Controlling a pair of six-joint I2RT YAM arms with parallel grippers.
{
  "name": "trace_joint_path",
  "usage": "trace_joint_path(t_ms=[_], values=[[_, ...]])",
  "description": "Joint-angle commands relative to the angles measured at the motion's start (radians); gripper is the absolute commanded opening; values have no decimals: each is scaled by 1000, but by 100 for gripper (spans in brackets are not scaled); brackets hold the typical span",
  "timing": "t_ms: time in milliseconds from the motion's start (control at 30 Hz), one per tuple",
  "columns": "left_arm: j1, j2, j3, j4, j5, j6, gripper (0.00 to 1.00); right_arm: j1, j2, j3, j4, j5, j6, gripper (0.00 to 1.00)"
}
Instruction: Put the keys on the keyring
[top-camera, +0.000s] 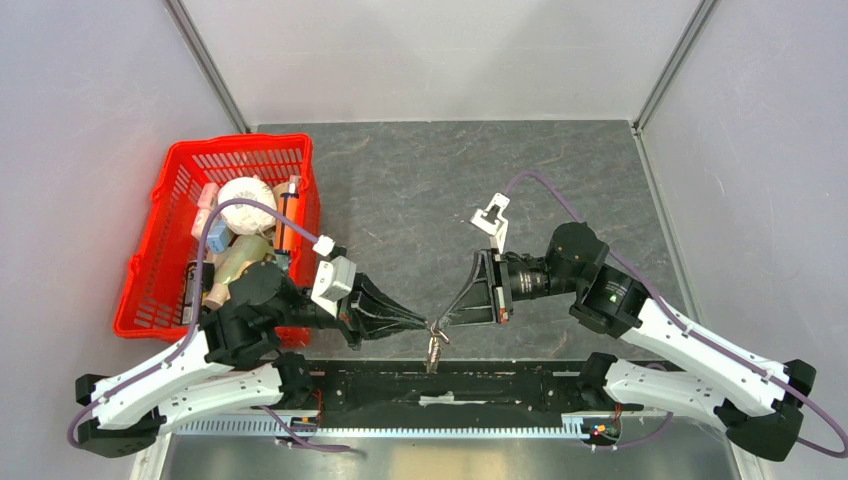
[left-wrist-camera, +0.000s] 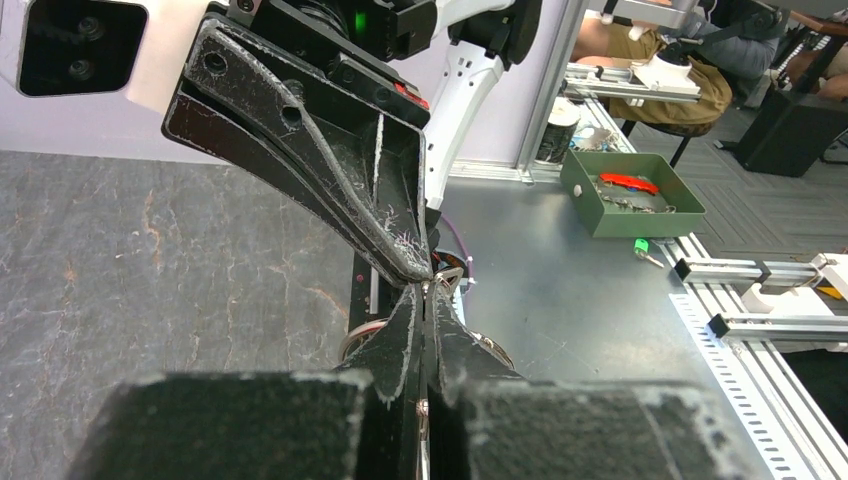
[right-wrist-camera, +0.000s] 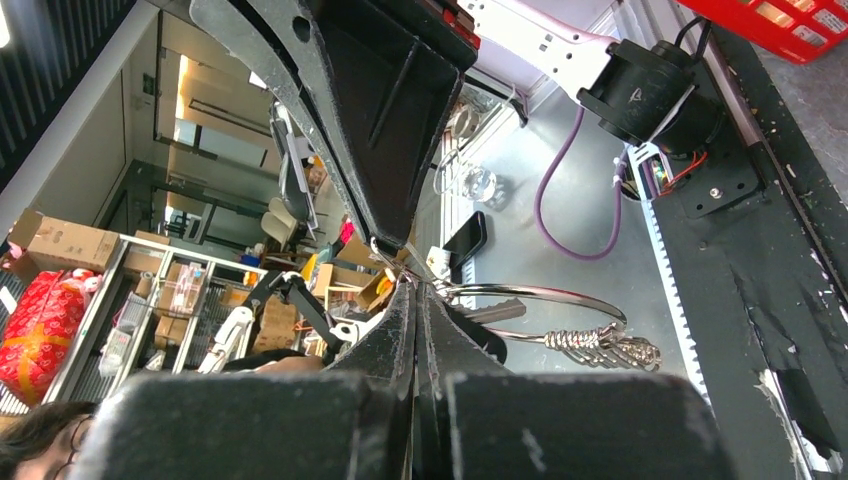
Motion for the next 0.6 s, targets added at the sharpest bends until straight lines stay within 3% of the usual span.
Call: trace_joint_path(t_ms=[0, 567], values=[[-2, 8, 29, 25, -2, 43, 2, 3, 6, 13, 7, 11, -8, 0], [-1, 11, 23, 22, 22, 44, 2, 3, 24, 26, 21, 16, -4, 0]])
